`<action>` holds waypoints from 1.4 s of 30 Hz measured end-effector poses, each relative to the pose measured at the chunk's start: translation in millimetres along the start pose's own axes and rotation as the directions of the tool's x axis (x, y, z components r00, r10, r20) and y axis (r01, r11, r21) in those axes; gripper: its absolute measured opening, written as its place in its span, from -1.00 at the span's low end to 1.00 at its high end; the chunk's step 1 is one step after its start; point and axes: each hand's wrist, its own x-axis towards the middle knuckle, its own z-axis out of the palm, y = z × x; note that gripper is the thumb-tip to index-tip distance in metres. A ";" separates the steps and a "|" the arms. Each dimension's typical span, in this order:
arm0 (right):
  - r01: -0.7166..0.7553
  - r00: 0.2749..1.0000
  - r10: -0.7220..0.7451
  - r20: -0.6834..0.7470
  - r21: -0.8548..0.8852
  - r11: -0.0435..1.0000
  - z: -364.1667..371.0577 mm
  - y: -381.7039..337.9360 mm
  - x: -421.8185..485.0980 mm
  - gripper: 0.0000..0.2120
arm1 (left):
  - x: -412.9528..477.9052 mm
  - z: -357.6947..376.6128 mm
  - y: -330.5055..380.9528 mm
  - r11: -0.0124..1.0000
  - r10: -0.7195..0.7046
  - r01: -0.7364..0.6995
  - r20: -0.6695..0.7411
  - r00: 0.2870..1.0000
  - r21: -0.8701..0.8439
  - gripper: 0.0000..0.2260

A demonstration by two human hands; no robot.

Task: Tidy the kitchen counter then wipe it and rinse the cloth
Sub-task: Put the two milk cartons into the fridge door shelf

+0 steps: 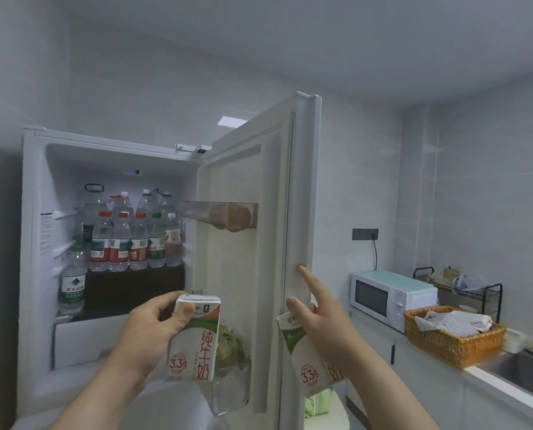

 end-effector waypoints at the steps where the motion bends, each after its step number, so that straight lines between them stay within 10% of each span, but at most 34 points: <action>1: -0.015 1.000 0.015 -0.004 -0.002 1.000 -3.0 0.8 0.0 -0.43 | 1.2 3.0 -1.1 0.999 0.005 -0.005 0.013 1.000 0.033 -0.90; 9: -0.009 0.976 0.002 -0.218 -0.032 0.999 -20.7 10.0 -3.6 -0.41 | 14.8 29.3 -10.4 0.988 0.019 -0.024 0.029 0.999 0.154 -0.90; 12: 0.001 0.958 -0.004 -0.288 -0.008 1.000 -29.0 1.9 -11.3 -0.74 | 17.8 32.6 -12.0 0.986 0.031 -0.033 0.018 0.999 0.161 -0.92; 29: 0.072 0.994 -0.051 -0.092 0.239 0.968 22.8 -18.2 -1.0 -0.90 | 45.3 -13.0 -18.0 0.993 0.019 -0.019 0.006 1.000 0.116 -0.90; 37: 0.053 0.995 -0.035 -0.089 0.217 0.975 76.8 -32.1 49.0 -0.83 | 113.9 -69.3 -27.1 0.985 0.041 -0.085 0.272 0.962 0.152 -0.32; 42: -0.017 0.987 0.055 -0.152 0.239 0.971 122.5 -32.9 79.7 -0.79 | 169.7 -92.0 -45.1 0.989 0.009 -0.056 0.325 0.946 0.137 -0.80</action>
